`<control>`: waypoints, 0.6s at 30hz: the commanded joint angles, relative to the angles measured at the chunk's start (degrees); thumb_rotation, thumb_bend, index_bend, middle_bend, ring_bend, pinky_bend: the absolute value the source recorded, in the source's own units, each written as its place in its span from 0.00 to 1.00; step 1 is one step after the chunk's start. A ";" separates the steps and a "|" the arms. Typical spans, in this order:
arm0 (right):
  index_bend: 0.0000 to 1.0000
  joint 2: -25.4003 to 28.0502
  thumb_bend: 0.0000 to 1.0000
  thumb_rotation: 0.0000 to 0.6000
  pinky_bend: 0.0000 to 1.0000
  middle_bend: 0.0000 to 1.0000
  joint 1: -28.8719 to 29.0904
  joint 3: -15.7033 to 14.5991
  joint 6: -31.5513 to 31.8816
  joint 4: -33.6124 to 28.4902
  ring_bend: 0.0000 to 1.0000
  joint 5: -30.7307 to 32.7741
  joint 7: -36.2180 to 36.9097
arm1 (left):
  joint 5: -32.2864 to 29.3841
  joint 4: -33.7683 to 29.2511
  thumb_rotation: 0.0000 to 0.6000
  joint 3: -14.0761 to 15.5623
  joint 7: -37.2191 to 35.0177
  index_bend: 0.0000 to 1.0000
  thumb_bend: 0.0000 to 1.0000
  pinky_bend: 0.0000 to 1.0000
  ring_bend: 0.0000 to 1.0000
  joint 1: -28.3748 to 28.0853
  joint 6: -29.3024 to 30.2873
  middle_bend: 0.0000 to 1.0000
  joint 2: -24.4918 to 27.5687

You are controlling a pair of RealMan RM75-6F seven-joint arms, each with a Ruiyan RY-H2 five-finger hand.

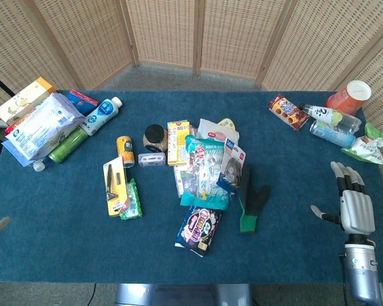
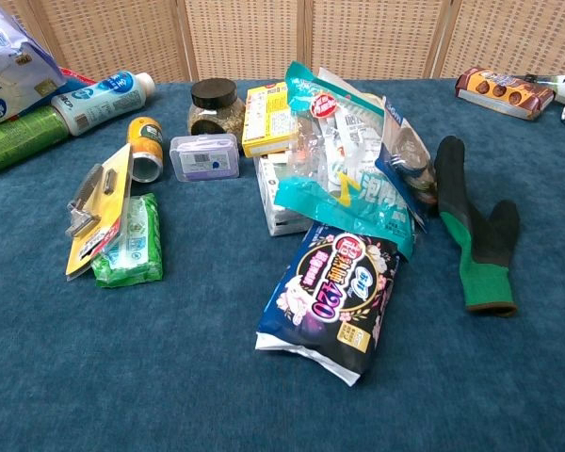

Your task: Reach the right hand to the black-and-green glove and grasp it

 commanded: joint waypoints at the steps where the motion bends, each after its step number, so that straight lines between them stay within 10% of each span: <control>1: 0.00 0.33 0.00 1.00 0.00 0.00 -0.17 0.22 -0.41 -0.76 0.00 0.26 0.33 | -0.95 -0.77 1.00 0.02 0.76 0.11 0.00 0.00 0.00 -0.14 -0.71 0.00 0.32; 18: 0.00 -5.61 0.00 1.00 0.00 0.00 7.90 3.11 -12.08 -17.43 0.00 17.16 -13.35 | -1.39 -1.44 1.00 -0.04 -0.16 0.12 0.00 0.00 0.00 -0.02 -1.01 0.00 0.99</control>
